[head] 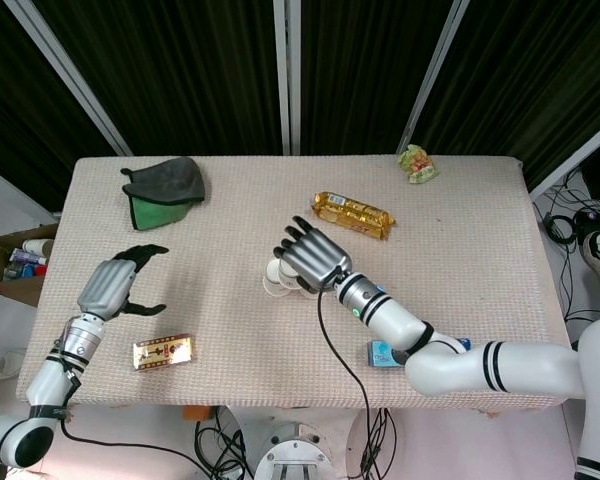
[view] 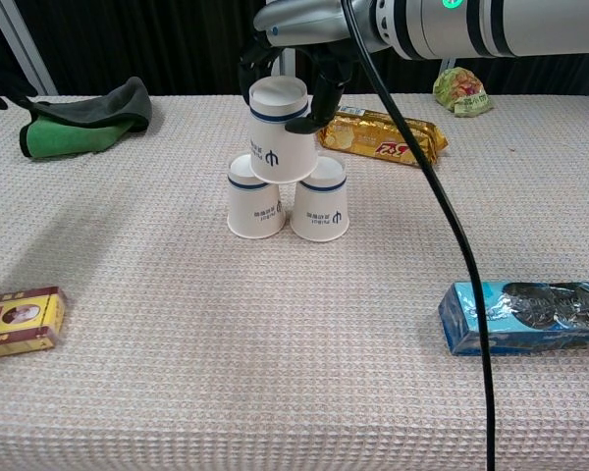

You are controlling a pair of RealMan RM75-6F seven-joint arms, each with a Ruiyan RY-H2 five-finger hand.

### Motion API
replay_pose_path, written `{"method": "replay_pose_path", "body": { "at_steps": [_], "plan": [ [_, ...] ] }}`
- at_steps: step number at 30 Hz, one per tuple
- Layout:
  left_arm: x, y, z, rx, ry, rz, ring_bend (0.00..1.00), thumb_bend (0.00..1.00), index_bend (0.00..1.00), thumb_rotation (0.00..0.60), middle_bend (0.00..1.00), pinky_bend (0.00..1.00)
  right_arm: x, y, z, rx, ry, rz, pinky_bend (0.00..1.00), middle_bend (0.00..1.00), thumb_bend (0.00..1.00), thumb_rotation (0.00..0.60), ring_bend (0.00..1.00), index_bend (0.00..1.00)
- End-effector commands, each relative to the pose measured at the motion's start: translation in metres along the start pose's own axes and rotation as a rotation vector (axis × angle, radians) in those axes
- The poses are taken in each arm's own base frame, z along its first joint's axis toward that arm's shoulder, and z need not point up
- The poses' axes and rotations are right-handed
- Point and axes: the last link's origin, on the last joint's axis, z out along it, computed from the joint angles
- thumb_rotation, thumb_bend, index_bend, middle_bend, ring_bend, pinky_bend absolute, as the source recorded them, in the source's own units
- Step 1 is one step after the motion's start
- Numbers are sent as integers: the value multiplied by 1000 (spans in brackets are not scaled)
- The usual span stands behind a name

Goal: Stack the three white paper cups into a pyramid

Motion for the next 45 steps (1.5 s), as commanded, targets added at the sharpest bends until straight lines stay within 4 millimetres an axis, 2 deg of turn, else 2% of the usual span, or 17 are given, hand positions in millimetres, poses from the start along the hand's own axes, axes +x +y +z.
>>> {"method": "replay_pose_path", "body": {
  "at_steps": [1, 23, 32, 41, 45],
  "plan": [
    [0, 0, 0, 1, -2, 0, 165, 82, 183, 600, 179, 234, 0, 2, 1, -11, -1, 4, 114, 348, 369, 600, 117, 410],
    [-2, 1, 2, 6, -15, -4, 165, 82, 182, 600, 179, 234, -4, 7, 6, -25, -22, 24, 114, 302, 369, 600, 115, 325],
    [-2, 0, 3, 10, -14, -7, 165, 82, 183, 600, 179, 232, -3, 7, 5, -28, -25, 31, 101, 253, 364, 600, 110, 224],
    [-1, 0, 3, 10, -11, -8, 165, 82, 183, 600, 179, 232, -3, 6, 4, -24, -27, 27, 81, 201, 258, 600, 103, 136],
    [2, -2, 3, 16, -10, 10, 165, 82, 183, 600, 179, 232, 3, 6, -5, -28, -1, 39, 58, 152, 184, 600, 78, 72]
  ]
}}
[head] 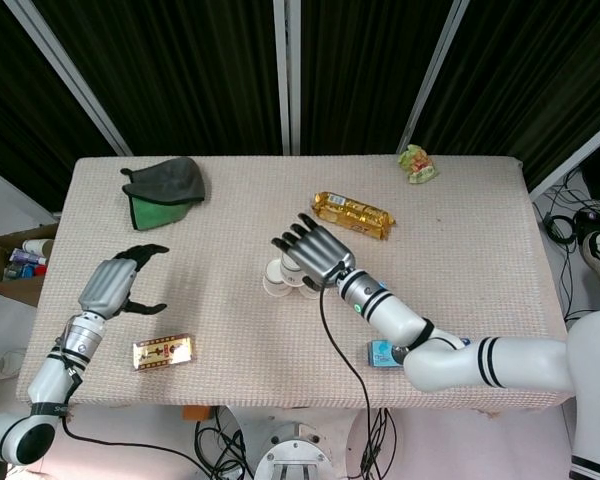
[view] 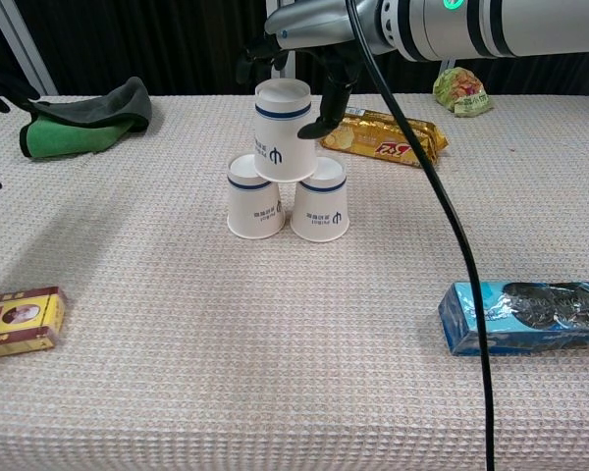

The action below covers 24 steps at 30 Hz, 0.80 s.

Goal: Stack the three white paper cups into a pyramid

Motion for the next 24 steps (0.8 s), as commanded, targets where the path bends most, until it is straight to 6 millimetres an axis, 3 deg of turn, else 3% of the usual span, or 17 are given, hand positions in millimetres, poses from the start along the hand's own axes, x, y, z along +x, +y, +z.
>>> {"method": "replay_pose_path", "body": {
  "at_steps": [1, 6, 10, 13, 18, 24],
  "plan": [
    [4, -3, 0, 7, 5, 17, 165, 82, 183, 600, 179, 232, 8, 2, -11, -7, 37, 15, 55, 144, 179, 600, 73, 64],
    [18, -19, -5, 40, 74, 86, 165, 82, 183, 600, 179, 221, 24, 30, -66, -95, 198, 55, 46, 120, 177, 600, 48, 48],
    [23, -36, -13, 72, 152, 170, 165, 81, 187, 600, 183, 212, 12, 67, -126, -240, 302, 78, 47, 127, 212, 600, 45, 47],
    [22, -50, -22, 106, 196, 236, 165, 81, 199, 600, 192, 210, -14, 91, -172, -332, 341, 112, 47, 135, 279, 600, 45, 52],
    [13, -65, -45, 127, 230, 255, 165, 81, 204, 600, 193, 209, -65, 116, -234, -412, 373, 198, 48, 140, 301, 600, 46, 60],
    [-1, -68, -79, 99, 257, 252, 165, 80, 204, 600, 193, 209, -118, 126, -284, -481, 382, 284, 48, 140, 299, 600, 45, 60]
  ]
}}
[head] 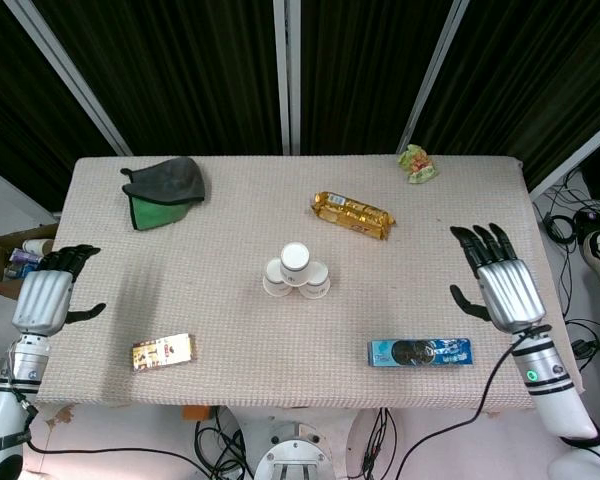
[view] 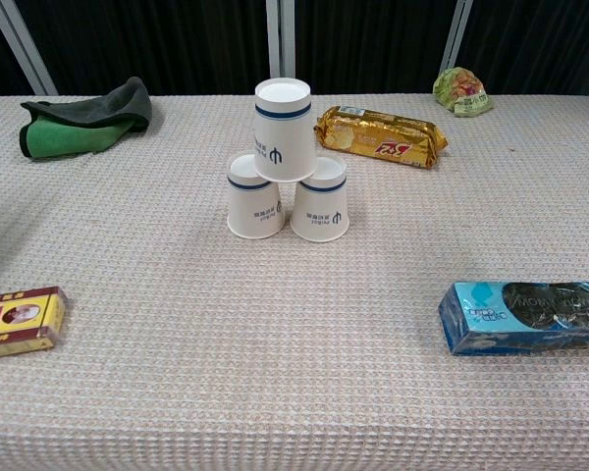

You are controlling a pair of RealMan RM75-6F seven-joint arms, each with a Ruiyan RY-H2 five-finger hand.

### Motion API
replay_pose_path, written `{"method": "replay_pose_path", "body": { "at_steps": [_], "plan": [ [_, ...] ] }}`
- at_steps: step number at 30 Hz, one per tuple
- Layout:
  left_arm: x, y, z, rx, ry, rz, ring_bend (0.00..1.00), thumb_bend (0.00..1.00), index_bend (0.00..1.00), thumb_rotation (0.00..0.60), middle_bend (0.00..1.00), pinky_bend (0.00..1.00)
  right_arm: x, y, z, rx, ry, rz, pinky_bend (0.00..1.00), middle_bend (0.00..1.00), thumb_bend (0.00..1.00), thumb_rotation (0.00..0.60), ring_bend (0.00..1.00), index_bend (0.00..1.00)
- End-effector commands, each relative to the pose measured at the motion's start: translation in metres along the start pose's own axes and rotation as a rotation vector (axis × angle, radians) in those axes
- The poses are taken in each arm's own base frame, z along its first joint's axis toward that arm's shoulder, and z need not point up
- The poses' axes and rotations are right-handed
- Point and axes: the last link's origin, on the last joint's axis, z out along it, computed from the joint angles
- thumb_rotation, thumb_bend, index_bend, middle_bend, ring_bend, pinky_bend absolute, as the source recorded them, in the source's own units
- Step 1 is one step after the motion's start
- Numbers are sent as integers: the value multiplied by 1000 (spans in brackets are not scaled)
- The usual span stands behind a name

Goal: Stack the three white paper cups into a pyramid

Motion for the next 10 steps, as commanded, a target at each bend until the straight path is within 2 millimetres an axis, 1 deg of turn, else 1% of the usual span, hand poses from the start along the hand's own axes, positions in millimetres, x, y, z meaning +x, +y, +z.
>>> {"method": "replay_pose_path", "body": {
  "at_steps": [1, 2, 5, 10],
  "plan": [
    [-7, -3, -26, -10, 0, 4, 165, 80, 204, 600, 193, 208, -19, 34, -50, -49, 0, 43, 48, 140, 299, 600, 45, 60],
    [-7, -3, -33, -10, 5, 12, 165, 79, 204, 600, 193, 207, -23, 39, -58, -57, 3, 55, 48, 139, 299, 600, 45, 60],
    [-7, -3, -50, 3, 23, 11, 165, 78, 204, 600, 193, 207, -30, 45, -73, -59, 16, 73, 48, 139, 299, 600, 45, 60],
    [-7, -3, -72, 30, 34, -18, 165, 74, 204, 600, 192, 205, -38, 45, -86, -70, 15, 79, 48, 139, 299, 600, 45, 60]
  ]
}}
